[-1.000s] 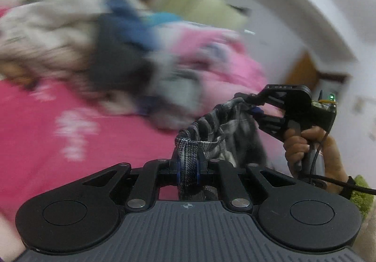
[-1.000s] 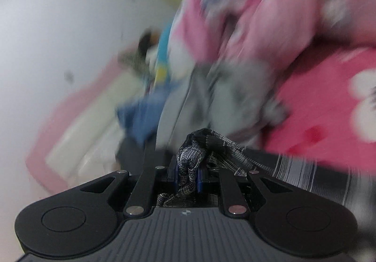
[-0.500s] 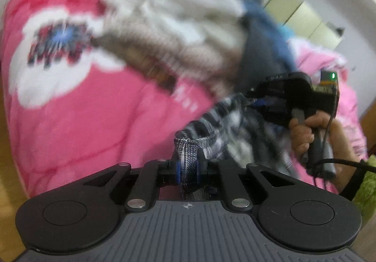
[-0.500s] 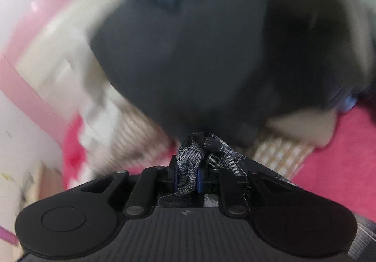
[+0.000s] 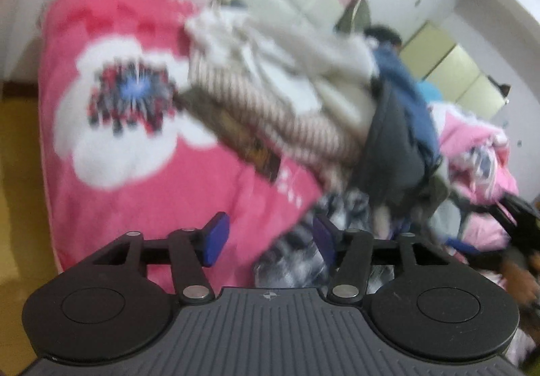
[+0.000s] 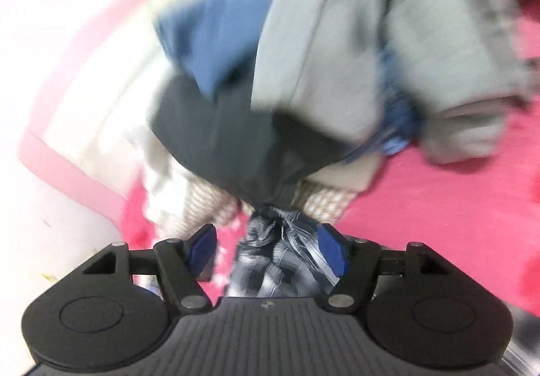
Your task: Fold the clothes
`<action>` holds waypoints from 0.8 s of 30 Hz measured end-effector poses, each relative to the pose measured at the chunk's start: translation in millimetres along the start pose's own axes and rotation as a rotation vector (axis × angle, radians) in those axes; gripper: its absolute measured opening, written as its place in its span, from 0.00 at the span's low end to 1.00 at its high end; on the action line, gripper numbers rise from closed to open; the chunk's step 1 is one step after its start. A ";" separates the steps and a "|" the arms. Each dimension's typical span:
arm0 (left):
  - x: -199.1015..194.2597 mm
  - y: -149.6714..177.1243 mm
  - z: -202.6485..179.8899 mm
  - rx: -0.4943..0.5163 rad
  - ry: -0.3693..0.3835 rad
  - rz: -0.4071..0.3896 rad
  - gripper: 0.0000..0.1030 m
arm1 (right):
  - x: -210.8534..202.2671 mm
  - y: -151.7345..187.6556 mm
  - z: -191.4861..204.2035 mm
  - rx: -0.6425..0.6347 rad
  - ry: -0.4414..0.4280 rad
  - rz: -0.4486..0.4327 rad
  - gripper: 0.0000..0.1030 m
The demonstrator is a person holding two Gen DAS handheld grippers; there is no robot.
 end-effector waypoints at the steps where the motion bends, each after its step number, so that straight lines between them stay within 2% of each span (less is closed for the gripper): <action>1: -5.2 -6.4 -8.2 0.024 0.016 -0.018 0.56 | -33.0 -5.9 -5.5 0.012 -0.010 -0.044 0.68; 3: -14.7 -18.9 -26.4 0.077 0.052 -0.048 0.57 | -105.5 -10.7 -17.6 0.002 -0.006 -0.136 0.68; 6: -28.3 -39.8 -70.2 0.175 0.160 -0.075 0.60 | -212.5 -6.8 -37.9 -0.019 0.037 -0.257 0.68; 11: -55.6 -62.3 -154.3 0.308 0.352 -0.103 0.64 | -380.2 27.5 -72.2 -0.056 0.156 -0.487 0.68; 13: -63.4 -53.5 -188.0 0.366 0.431 -0.063 0.65 | -446.1 47.1 -79.4 -0.070 0.194 -0.602 0.67; 16: -67.2 -6.1 -227.5 0.463 0.533 0.059 0.65 | -517.8 76.9 -92.2 -0.080 0.254 -0.722 0.67; 19: -71.1 59.3 -257.0 0.570 0.621 0.192 0.65 | -545.5 108.0 -123.7 -0.012 0.329 -0.745 0.67; 21: -71.2 111.4 -263.2 0.635 0.653 0.286 0.65 | -542.8 128.1 -156.3 0.077 0.361 -0.703 0.67; 24: -69.8 181.2 -265.0 0.720 0.679 0.412 0.64 | -515.6 150.8 -218.9 0.239 0.410 -0.591 0.67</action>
Point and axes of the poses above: each gripper's, at about its wrist camera, not at the fingertips, and x roughly the way its jaws point, z to its left, y to its underside, the point moved 6 cm from there along x, roughly the way its jaws point, and after that the axes turned 13 degrees about -z, right-handed, at the moved point
